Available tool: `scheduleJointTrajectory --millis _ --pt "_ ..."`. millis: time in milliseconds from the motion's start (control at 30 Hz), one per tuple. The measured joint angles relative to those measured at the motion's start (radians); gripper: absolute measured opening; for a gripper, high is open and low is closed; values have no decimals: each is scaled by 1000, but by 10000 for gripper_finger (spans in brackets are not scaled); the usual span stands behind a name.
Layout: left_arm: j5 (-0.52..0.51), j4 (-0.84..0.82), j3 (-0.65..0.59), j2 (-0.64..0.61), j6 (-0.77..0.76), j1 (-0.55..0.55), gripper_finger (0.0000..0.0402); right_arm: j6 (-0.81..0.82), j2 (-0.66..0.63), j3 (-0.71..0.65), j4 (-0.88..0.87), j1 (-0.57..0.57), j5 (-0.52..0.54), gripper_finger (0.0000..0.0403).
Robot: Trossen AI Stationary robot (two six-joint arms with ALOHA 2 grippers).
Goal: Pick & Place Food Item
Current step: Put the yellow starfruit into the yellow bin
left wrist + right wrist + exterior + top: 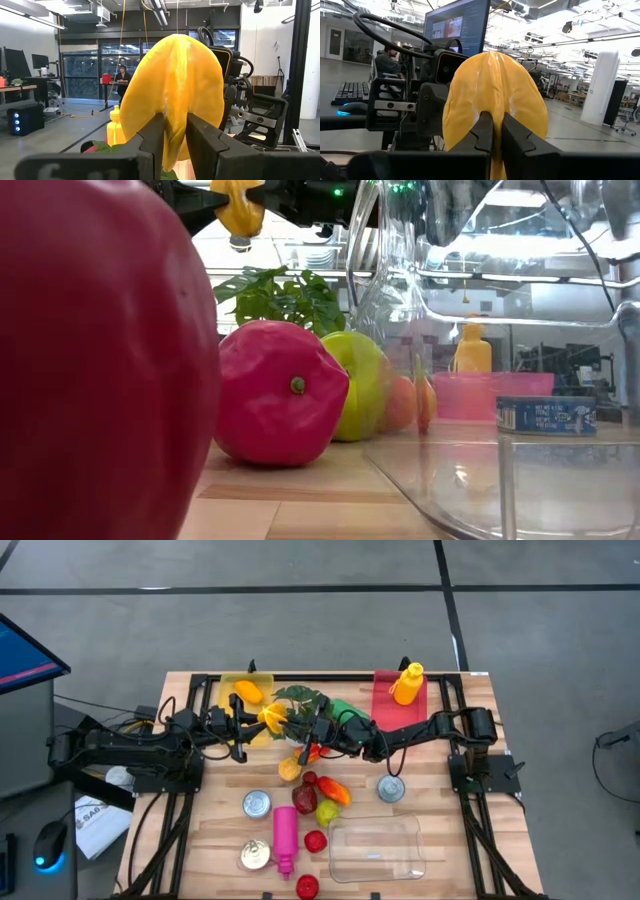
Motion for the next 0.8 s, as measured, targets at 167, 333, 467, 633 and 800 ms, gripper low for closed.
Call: scheduleJointTrajectory --millis 167,333,467,633,800 --pt "-1 -3 0 0 0 0 65 0 0 0 -3 -1 2 13" --pt "-2 -12 0 -1 0 0 45 0 1 0 -5 -1 2 21" --pt "-3 -14 0 -1 0 0 19 0 1 -1 -6 -1 3 38" --pt "-3 -18 0 -2 0 0 13 0 2 -2 -6 -1 3 52" --pt "-4 -21 0 -2 0 0 10 0 2 -2 -4 -1 4 55"
